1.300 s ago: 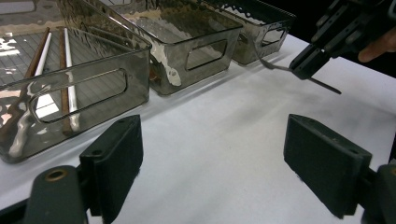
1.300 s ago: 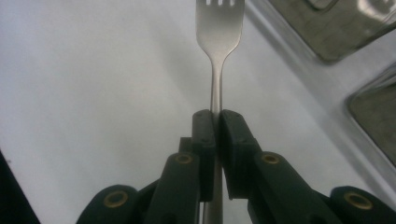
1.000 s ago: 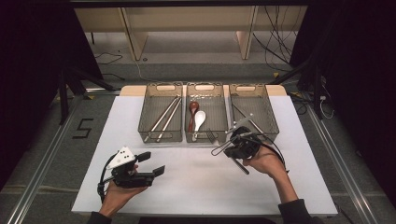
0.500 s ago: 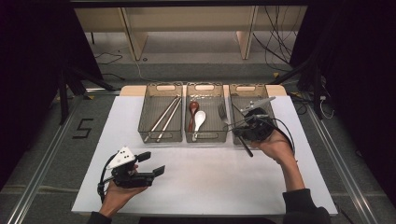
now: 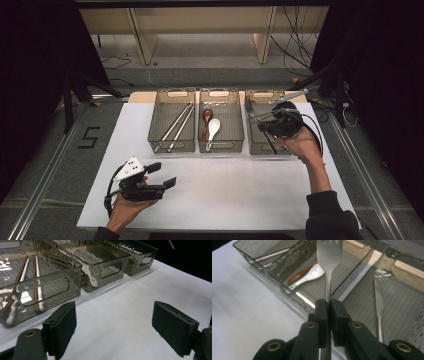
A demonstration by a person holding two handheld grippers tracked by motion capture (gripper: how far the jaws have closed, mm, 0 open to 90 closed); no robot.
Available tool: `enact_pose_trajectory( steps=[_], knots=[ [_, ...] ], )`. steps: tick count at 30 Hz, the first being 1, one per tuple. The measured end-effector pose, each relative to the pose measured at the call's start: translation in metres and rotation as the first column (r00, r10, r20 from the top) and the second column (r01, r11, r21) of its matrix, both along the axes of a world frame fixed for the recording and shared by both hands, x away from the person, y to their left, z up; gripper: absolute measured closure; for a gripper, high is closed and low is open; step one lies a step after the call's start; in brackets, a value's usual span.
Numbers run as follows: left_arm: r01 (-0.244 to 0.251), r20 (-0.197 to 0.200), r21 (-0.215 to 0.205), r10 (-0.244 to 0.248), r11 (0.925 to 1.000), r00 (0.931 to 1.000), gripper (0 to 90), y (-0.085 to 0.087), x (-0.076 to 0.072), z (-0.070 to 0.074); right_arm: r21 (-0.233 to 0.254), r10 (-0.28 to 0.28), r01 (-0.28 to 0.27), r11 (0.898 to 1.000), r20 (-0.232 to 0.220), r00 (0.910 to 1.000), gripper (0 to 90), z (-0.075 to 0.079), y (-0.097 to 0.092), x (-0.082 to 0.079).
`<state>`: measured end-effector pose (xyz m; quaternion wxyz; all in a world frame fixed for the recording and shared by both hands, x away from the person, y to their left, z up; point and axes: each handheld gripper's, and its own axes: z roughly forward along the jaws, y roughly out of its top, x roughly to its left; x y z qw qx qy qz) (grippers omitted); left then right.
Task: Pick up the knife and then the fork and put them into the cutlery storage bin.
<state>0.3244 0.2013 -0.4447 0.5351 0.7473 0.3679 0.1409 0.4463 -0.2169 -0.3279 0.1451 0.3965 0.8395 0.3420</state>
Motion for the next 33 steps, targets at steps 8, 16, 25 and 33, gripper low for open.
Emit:
enact_pose_trajectory(
  steps=[8, 16, 25, 33],
  knots=[
    [0.000, 0.000, 0.001, 0.000, 1.0000, 1.0000, 19.5, 0.000, 0.000, 0.000, -0.001, -0.077, 0.078, 0.997, 0.033, 0.9965, 85.0, 0.006, -0.010, 0.012],
    [0.002, -0.002, 0.000, -0.002, 1.0000, 1.0000, 19.5, 0.000, 0.000, 0.000, -0.005, -0.146, 0.147, 0.989, 0.056, 0.9877, 85.0, 0.009, -0.023, 0.024],
    [0.001, -0.001, 0.000, -0.001, 1.0000, 1.0000, 19.5, 0.000, 0.000, 0.000, -0.027, -0.192, 0.194, 0.981, 0.059, 0.9796, 85.0, 0.001, -0.029, 0.039],
    [0.001, -0.003, -0.004, -0.001, 1.0000, 1.0000, 19.5, 0.000, 0.000, 0.000, -0.040, -0.221, 0.224, 0.974, 0.066, 0.9729, 85.0, -0.010, -0.034, 0.049]
  ],
)
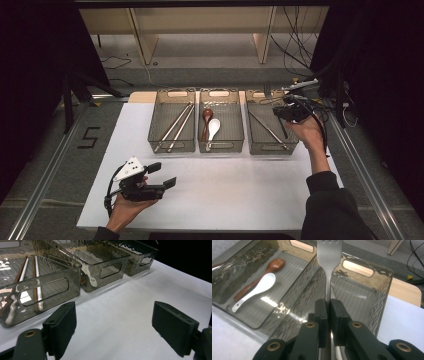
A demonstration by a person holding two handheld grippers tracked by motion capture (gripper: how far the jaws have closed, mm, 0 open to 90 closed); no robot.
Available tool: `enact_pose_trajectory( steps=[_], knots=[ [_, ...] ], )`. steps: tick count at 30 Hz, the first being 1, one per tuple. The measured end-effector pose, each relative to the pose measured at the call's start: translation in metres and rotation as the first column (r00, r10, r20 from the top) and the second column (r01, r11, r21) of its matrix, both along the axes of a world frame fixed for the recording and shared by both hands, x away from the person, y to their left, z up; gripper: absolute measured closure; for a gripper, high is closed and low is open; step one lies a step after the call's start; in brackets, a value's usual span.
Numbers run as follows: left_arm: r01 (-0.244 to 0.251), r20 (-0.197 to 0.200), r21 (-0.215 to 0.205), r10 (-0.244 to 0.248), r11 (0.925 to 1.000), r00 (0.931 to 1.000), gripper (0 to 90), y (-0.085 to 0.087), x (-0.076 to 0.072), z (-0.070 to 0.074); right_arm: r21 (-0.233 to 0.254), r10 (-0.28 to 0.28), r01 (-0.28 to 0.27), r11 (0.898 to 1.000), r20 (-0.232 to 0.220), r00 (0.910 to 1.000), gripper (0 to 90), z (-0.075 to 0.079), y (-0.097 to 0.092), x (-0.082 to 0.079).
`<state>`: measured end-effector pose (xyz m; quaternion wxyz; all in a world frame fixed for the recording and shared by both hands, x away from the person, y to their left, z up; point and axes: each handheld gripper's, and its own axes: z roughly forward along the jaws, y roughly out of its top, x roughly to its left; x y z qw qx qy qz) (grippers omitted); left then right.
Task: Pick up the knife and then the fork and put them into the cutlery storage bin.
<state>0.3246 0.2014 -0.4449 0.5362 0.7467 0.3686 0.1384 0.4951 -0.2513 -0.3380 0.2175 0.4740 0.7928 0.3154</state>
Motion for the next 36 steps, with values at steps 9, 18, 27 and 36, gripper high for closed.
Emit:
enact_pose_trajectory(
  steps=[9, 18, 27, 36],
  knots=[
    [0.000, 0.001, 0.001, 0.000, 1.0000, 1.0000, 19.5, 0.000, 0.000, 0.000, 0.003, -0.042, 0.042, 0.999, -0.013, 0.9990, 84.9, -0.019, -0.006, 0.008],
    [0.003, 0.000, 0.001, -0.003, 1.0000, 1.0000, 19.5, 0.000, 0.000, 0.000, -0.014, -0.061, 0.061, 0.998, -0.013, 0.9981, 84.8, -0.031, -0.006, 0.010],
    [0.003, 0.000, 0.002, -0.003, 1.0000, 1.0000, 19.5, 0.000, 0.000, 0.000, -0.017, -0.065, 0.065, 0.998, -0.015, 0.9978, 84.8, -0.041, -0.006, 0.008],
    [0.002, 0.001, 0.000, -0.002, 1.0000, 1.0000, 19.5, 0.000, 0.000, 0.000, -0.033, -0.062, 0.062, 0.998, -0.013, 0.9980, 84.6, -0.047, -0.004, 0.008]
  ],
)
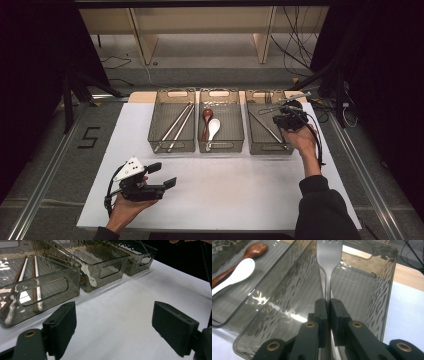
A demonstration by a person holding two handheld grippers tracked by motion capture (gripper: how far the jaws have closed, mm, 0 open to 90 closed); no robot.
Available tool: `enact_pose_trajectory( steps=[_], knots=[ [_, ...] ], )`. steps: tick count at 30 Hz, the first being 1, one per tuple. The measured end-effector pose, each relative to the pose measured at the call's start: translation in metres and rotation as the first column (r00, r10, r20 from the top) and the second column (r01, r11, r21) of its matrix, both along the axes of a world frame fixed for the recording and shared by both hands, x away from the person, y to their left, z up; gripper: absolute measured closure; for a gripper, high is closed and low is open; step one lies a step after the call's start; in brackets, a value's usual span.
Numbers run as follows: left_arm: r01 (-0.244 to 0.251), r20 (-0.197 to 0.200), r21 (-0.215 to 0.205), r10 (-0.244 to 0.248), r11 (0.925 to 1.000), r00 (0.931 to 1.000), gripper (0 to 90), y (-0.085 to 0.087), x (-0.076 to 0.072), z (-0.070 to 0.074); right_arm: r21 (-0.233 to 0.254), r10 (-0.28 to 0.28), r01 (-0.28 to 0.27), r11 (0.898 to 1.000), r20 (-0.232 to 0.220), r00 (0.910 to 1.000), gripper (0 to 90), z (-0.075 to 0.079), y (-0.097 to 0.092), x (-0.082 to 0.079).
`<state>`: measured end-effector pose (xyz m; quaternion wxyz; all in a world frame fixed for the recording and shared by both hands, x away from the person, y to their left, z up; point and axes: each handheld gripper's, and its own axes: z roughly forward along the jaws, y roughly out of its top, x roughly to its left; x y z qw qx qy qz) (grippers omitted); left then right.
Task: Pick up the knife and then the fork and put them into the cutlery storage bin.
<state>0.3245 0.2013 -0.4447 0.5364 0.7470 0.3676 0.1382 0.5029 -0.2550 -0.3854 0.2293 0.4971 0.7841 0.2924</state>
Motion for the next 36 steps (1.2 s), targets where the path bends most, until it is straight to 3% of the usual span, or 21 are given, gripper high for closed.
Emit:
enact_pose_trajectory(
  steps=[17, 23, 30, 36],
  knots=[
    [0.001, -0.001, 0.000, -0.001, 1.0000, 1.0000, 19.5, 0.000, 0.000, 0.000, -0.015, -0.012, 0.012, 1.000, -0.028, 0.9995, 82.6, -0.012, 0.002, 0.001],
    [0.006, -0.002, 0.004, -0.006, 1.0000, 1.0000, 19.5, -0.001, 0.000, 0.000, 0.007, -0.010, 0.010, 1.000, -0.023, 0.9997, 64.8, -0.008, 0.002, -0.001],
    [0.005, -0.002, 0.003, -0.005, 1.0000, 1.0000, 19.5, 0.000, 0.000, 0.000, 0.059, 0.010, -0.010, 0.998, -0.009, 0.9999, 54.4, -0.001, 0.005, -0.009],
    [0.004, -0.002, 0.004, -0.004, 1.0000, 1.0000, 19.5, -0.001, 0.000, 0.000, 0.126, 0.046, -0.045, 0.991, -0.001, 0.9989, 48.2, 0.004, 0.011, -0.019]
  ],
)
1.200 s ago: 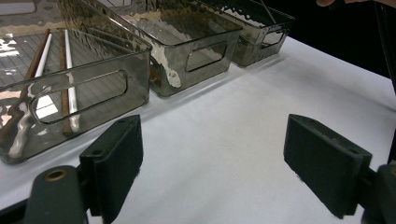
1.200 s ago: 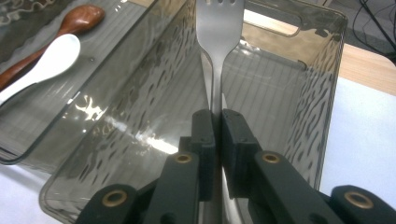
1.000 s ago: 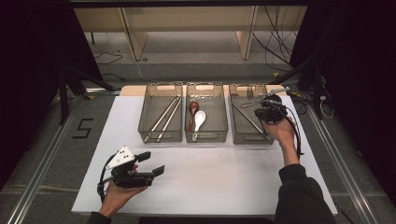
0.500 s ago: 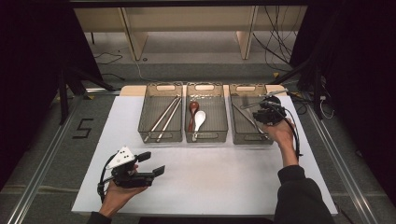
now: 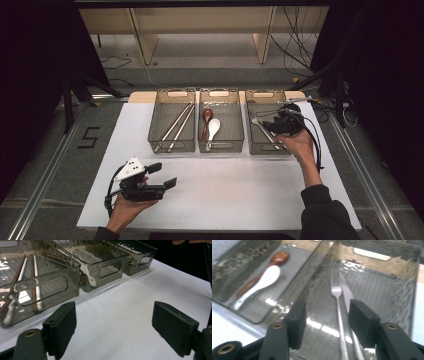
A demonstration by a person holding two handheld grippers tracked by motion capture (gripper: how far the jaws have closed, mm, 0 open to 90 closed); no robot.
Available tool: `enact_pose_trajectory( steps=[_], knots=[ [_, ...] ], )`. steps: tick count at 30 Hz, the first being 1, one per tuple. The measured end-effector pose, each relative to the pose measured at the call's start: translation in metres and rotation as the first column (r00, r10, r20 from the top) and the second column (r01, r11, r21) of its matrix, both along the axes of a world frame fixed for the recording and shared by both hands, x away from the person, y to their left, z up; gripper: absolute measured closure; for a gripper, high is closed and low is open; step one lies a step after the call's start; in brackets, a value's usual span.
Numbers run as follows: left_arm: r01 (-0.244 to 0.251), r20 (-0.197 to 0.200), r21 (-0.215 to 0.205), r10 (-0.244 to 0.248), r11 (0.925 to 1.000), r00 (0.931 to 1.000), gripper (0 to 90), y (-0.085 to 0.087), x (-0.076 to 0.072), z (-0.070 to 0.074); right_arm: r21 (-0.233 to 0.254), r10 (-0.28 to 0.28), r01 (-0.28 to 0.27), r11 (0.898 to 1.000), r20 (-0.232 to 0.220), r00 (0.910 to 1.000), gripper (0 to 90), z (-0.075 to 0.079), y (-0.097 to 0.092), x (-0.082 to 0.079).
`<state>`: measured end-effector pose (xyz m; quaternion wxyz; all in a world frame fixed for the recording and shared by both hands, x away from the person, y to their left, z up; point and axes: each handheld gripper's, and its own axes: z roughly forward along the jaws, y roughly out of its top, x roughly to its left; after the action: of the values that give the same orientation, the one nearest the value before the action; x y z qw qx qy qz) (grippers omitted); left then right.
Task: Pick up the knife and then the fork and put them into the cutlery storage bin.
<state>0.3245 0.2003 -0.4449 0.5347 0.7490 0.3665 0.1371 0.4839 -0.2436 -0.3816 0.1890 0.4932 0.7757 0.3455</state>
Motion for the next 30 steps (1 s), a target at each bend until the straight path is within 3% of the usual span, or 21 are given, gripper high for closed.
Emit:
enact_pose_trajectory(
  steps=[7, 12, 19, 22, 24, 30],
  knots=[
    [0.002, -0.005, -0.003, -0.002, 1.0000, 1.0000, 19.5, 0.001, 0.000, 0.000, 0.043, 0.031, -0.032, 0.999, 0.005, 0.9995, 44.6, 0.000, 0.006, -0.009],
    [0.002, -0.007, -0.003, -0.002, 1.0000, 1.0000, 19.4, 0.001, 0.000, 0.000, 0.108, 0.040, -0.040, 0.993, 0.002, 0.9992, 41.5, 0.000, 0.009, -0.014],
    [0.000, -0.005, -0.006, 0.000, 1.0000, 1.0000, 19.4, 0.000, 0.000, 0.000, 0.116, 0.058, -0.060, 0.991, 0.022, 0.9981, 37.3, 0.000, 0.017, -0.024],
    [0.000, -0.007, -0.006, 0.000, 1.0000, 1.0000, 19.4, 0.001, 0.000, 0.000, 0.135, 0.068, -0.071, 0.988, 0.027, 0.9973, 36.5, -0.001, 0.018, -0.029],
    [0.000, -0.009, -0.004, 0.000, 1.0000, 1.0000, 19.4, 0.001, 0.000, 0.000, 0.173, 0.083, -0.086, 0.981, 0.023, 0.9963, 36.4, -0.001, 0.019, -0.033],
    [-0.001, -0.008, -0.002, 0.001, 1.0000, 1.0000, 19.4, 0.000, 0.000, -0.001, 0.185, 0.094, -0.102, 0.977, 0.047, 0.9944, 35.2, -0.001, 0.024, -0.045]
  ],
)
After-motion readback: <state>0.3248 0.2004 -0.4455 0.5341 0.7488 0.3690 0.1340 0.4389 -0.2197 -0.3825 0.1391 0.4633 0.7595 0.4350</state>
